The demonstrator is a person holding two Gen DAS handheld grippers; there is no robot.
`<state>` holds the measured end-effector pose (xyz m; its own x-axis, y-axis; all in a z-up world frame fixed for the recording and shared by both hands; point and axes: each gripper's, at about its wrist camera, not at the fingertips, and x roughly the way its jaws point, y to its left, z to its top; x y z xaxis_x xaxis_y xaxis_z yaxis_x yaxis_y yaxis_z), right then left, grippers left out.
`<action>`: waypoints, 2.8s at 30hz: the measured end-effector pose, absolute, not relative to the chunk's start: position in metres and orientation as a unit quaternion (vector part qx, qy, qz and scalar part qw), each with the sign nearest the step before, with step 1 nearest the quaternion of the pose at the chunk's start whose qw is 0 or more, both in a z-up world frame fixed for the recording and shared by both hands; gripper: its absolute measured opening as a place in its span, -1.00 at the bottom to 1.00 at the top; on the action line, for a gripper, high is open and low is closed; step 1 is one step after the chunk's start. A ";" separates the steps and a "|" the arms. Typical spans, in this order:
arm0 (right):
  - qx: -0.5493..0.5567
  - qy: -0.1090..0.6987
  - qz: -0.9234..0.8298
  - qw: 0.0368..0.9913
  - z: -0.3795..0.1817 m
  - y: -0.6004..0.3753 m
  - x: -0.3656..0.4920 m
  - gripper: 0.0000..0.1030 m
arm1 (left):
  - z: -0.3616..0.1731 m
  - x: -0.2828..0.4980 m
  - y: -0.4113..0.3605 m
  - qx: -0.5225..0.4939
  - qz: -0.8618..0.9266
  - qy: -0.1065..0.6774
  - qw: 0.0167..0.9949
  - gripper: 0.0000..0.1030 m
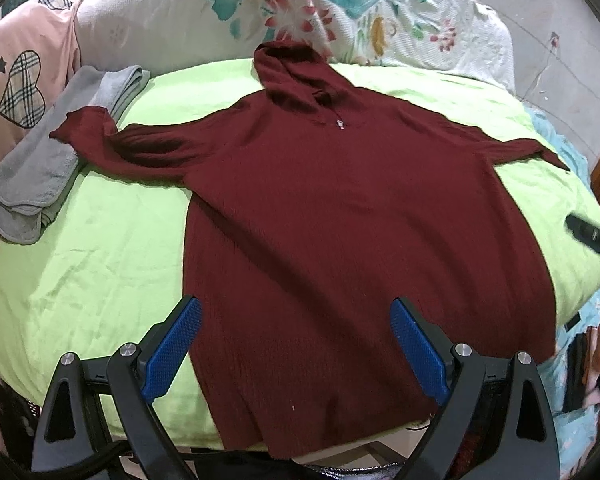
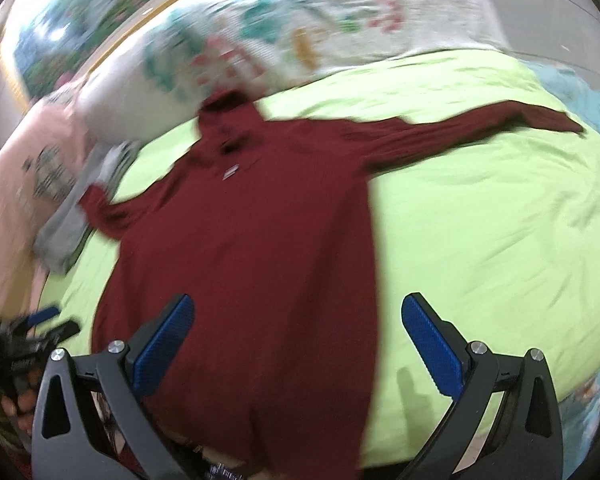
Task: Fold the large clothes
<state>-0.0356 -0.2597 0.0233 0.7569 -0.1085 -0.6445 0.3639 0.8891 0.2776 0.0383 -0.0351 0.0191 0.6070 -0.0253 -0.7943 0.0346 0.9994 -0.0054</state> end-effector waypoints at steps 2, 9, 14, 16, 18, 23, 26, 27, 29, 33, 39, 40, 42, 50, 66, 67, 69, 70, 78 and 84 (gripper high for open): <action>0.226 0.303 -0.162 0.912 0.027 -0.302 -0.039 0.97 | 0.016 0.049 -0.036 0.005 -0.016 0.450 0.893 0.85; 0.341 0.229 -0.297 0.862 0.038 -0.465 -0.056 0.24 | 0.004 0.086 -0.052 0.015 -0.029 0.479 0.877 0.85; 0.406 0.203 -0.366 0.812 0.026 -0.580 -0.056 0.14 | -0.005 0.114 -0.064 0.016 -0.037 0.497 0.867 0.85; 0.410 0.200 -0.378 0.806 0.016 -0.614 -0.055 0.14 | -0.008 0.125 -0.068 0.015 -0.036 0.502 0.864 0.85; 0.434 0.199 -0.395 0.785 0.002 -0.646 -0.052 0.14 | -0.011 0.135 -0.072 0.012 -0.035 0.508 0.861 0.85; 0.472 0.175 -0.413 0.759 -0.020 -0.696 -0.050 -0.55 | -0.023 0.156 -0.078 0.005 -0.037 0.526 0.850 0.85; 0.466 0.157 -0.409 0.769 -0.011 -0.703 -0.048 -0.88 | -0.026 0.162 -0.079 0.004 -0.040 0.527 0.849 0.85; 0.454 0.155 -0.406 0.778 -0.006 -0.700 -0.045 -0.88 | -0.028 0.163 -0.078 0.003 -0.041 0.527 0.849 0.85; 0.418 0.160 -0.383 0.808 0.013 -0.684 -0.031 -0.89 | -0.030 0.166 -0.077 0.001 -0.041 0.528 0.848 0.85; 0.366 0.167 -0.305 0.863 0.044 -0.642 0.010 -0.89 | -0.029 0.167 -0.072 -0.009 -0.044 0.525 0.850 0.85; 0.337 0.217 -0.128 0.907 0.079 -0.548 0.122 -0.89 | -0.023 0.164 -0.061 -0.024 -0.044 0.512 0.858 0.85; 0.340 0.232 -0.085 0.907 0.080 -0.521 0.146 -0.89 | -0.021 0.163 -0.057 -0.029 -0.044 0.506 0.861 0.85; 0.351 0.256 -0.029 0.900 0.078 -0.489 0.175 -0.89 | -0.018 0.160 -0.050 -0.039 -0.046 0.494 0.867 0.85; 0.384 0.351 0.143 0.842 0.015 -0.299 0.290 -0.89 | -0.020 0.162 0.000 -0.072 -0.016 0.479 0.875 0.85; 0.385 0.383 0.172 0.822 -0.018 -0.231 0.298 -0.58 | -0.020 0.219 0.047 -0.133 -0.038 0.472 0.871 0.85; 0.386 0.370 0.159 0.830 -0.012 -0.241 0.285 -0.58 | -0.021 0.231 0.045 -0.134 -0.045 0.472 0.870 0.85; 0.389 0.347 0.130 0.843 -0.003 -0.263 0.253 -0.58 | -0.027 0.258 0.040 -0.129 -0.048 0.479 0.867 0.81; 0.391 0.338 0.116 0.848 0.000 -0.269 0.240 -0.58 | -0.031 0.271 0.038 -0.128 -0.051 0.485 0.863 0.74; 0.415 0.296 0.002 0.861 0.004 -0.333 0.133 -0.57 | -0.055 0.337 0.024 -0.097 -0.032 0.492 0.865 -0.88; 0.405 0.277 -0.088 0.867 0.012 -0.382 0.103 -0.57 | -0.023 0.313 0.042 -0.116 -0.012 0.414 0.903 -0.92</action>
<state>0.1028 -0.3820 0.0123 0.8304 0.0718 -0.5525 0.3777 0.6565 0.6530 0.3127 0.0423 -0.0230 0.6563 -0.1180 -0.7452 -0.0737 0.9729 -0.2190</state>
